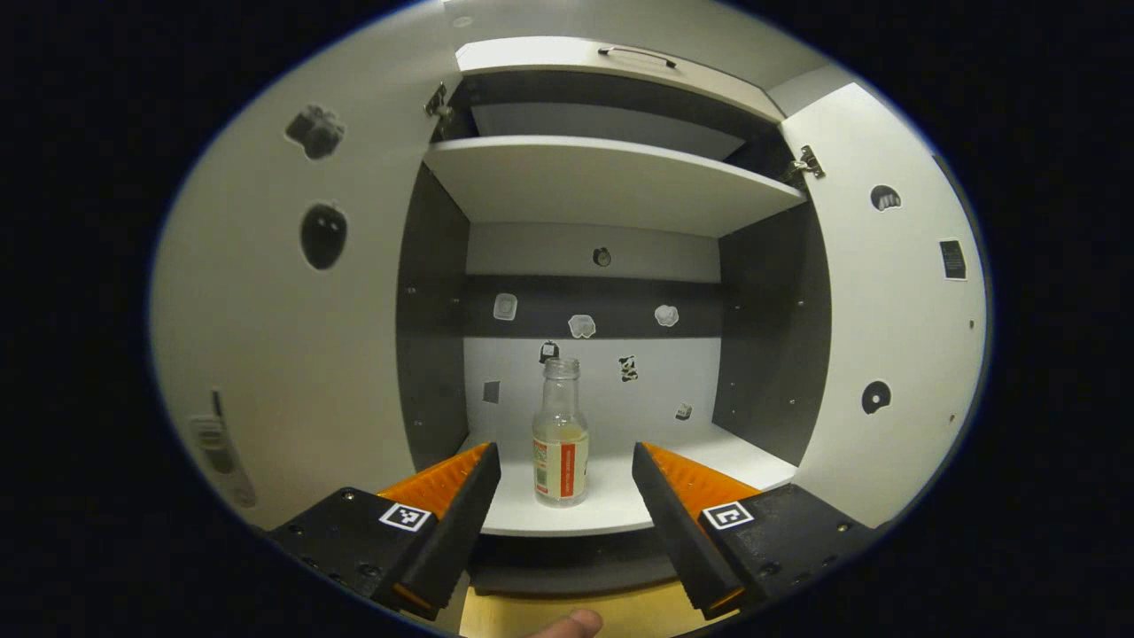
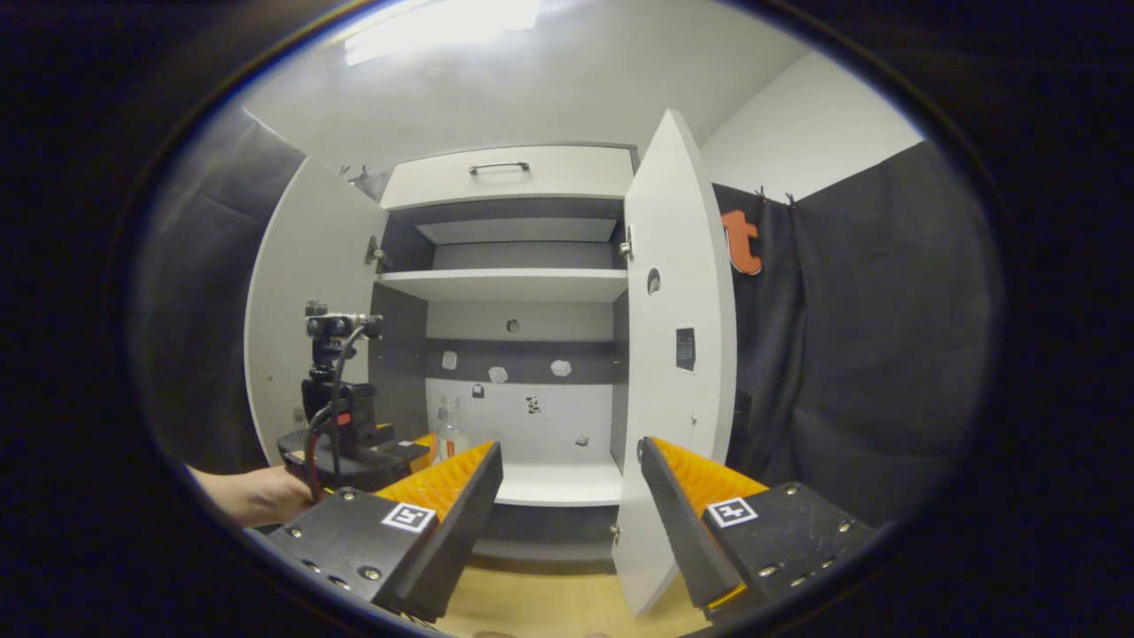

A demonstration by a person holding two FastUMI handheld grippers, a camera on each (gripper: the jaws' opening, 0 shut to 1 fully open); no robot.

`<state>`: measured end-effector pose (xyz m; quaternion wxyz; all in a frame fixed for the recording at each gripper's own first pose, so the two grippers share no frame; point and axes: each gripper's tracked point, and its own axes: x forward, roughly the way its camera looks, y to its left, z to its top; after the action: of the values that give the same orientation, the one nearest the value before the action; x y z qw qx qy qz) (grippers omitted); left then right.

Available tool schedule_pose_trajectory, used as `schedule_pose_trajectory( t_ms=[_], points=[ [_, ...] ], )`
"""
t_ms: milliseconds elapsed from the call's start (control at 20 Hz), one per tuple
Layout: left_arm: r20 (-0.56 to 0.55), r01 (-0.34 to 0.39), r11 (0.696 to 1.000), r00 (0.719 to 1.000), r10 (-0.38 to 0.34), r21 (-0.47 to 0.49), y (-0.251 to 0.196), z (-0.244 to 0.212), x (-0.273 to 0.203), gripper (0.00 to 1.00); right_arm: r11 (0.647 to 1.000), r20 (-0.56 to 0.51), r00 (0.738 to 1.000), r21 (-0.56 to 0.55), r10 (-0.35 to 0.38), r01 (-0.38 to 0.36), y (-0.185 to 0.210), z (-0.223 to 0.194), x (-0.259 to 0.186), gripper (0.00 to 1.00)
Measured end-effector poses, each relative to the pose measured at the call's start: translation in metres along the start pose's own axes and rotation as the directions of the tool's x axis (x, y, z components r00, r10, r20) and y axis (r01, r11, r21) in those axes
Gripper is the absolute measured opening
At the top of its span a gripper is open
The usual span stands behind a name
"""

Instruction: Grasp the bottle in the cabinet with the left hand and place it on the coaster, then close the right door with the right hand and the left door with the left hand.

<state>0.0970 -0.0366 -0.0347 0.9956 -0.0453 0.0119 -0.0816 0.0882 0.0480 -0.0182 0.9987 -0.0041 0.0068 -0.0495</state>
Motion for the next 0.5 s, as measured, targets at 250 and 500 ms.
schedule_pose_trajectory(
  t_ms=[250,500],
  points=[
    [-0.015,-0.028,0.998,0.999,0.029,0.049,0.010,-0.009,0.019,0.95,1.000,0.042,0.999,0.006,-0.003,0.003,0.001,0.009,0.012,0.93],
    [-0.067,-0.070,0.993,0.995,0.077,0.094,0.024,-0.023,0.035,0.95,0.999,0.053,0.998,-0.024,-0.032,0.034,-0.011,0.010,0.011,0.96]
  ],
)
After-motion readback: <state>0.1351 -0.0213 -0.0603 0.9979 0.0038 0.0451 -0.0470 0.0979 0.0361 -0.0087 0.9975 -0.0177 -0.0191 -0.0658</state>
